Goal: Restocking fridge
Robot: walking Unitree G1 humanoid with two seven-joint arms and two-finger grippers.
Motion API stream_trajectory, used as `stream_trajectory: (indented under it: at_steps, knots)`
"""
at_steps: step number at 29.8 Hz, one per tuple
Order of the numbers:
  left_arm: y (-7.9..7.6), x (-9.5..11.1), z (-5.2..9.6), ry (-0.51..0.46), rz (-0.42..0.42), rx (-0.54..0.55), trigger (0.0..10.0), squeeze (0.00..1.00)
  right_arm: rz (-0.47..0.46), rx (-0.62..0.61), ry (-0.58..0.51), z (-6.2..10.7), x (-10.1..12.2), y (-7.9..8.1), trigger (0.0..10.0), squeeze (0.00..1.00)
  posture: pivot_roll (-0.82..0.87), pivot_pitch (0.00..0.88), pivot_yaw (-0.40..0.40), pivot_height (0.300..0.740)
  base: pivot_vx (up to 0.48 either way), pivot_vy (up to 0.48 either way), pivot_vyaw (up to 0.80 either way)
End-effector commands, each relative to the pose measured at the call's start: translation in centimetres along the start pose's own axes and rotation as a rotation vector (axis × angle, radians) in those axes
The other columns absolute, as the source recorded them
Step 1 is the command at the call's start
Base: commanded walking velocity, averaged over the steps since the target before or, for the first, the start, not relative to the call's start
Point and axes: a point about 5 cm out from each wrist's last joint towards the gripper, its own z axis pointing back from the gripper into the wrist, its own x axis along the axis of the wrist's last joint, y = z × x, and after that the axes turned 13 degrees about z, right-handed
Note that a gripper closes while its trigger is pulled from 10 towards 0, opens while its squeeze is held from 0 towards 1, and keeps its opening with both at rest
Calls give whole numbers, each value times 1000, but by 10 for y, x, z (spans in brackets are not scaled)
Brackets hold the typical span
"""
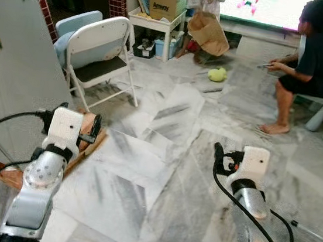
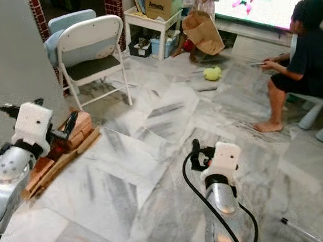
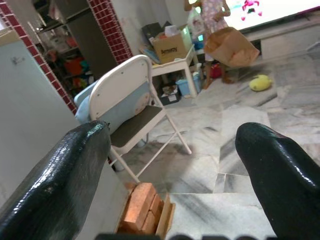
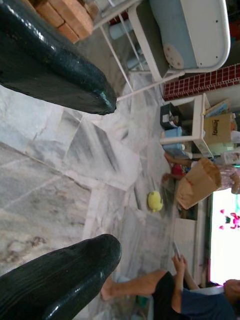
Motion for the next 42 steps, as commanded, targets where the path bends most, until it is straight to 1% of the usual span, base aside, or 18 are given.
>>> stream_trajectory:
  at_steps: [1,2,3,5,7,8,9,10,11,12,13,17,20,23,28,32,38,42]
  knots:
    - [6,0,2,10,-22,21,10000,0,14,30,-6,-4,3,6,10000,0,98,6,49,740,0,0,0]
    - [7,0,3,13,-20,30,10000,0,17,34,-6,-5,4,6,10000,0,102,9,40,740,0,0,0]
    - [10,-4,9,19,14,63,10000,0,19,49,-4,-6,4,6,10000,0,117,13,13,740,0,0,0]
    - [12,-7,14,28,12,80,10000,0,21,55,-1,-7,5,5,10000,0,125,24,-9,740,0,0,0]
    - [19,-19,35,70,35,165,10000,0,20,67,19,-4,3,1,10000,0,145,48,-56,740,0,0,0]
    - [19,-19,35,70,35,165,10000,0,20,67,19,-4,3,1,10000,0,145,48,-56,740,0,0,0]
    - [22,-24,44,90,36,199,10000,0,20,68,27,-1,2,-1,10000,0,150,47,-63,740,0,0,0]
    - [27,-32,59,118,26,259,10000,0,27,69,43,6,-1,-5,10000,0,156,45,-79,740,0,0,0]
    - [27,-32,59,118,26,259,10000,0,27,69,43,6,-1,-5,10000,0,156,45,-79,740,0,0,0]
    - [32,-37,71,136,-3,298,10000,0,35,72,59,13,-5,-7,10000,0,162,42,-85,740,0,0,0]
    - [34,-41,77,152,-17,307,10000,0,41,74,68,19,-7,-9,10000,0,164,40,-86,740,0,0,0]
    - [38,-50,92,187,-21,321,10000,0,66,77,99,39,-17,-15,10000,0,165,21,-81,740,0,0,0]
    - [38,-52,95,193,-5,318,10000,0,106,85,105,46,-22,-17,10000,0,159,17,-76,740,0,0,0]
    - [34,-52,92,185,20,307,10000,0,109,66,107,46,-22,-20,10000,0,145,10,-70,740,0,0,0]
    - [24,-46,65,134,-2,229,10000,0,109,-2,79,36,-13,-26,10000,0,94,0,-17,740,0,0,0]
    - [31,-38,50,113,-24,186,10000,0,119,-20,59,34,-8,-21,10000,0,61,0,1,740,0,0,0]
    - [36,-37,48,114,-51,191,10000,0,121,5,46,29,-5,-15,10000,0,61,19,-2,740,0,0,0]
    - [36,-35,51,109,-43,205,10000,0,119,36,33,23,-2,-11,10000,0,92,25,-43,740,0,0,0]
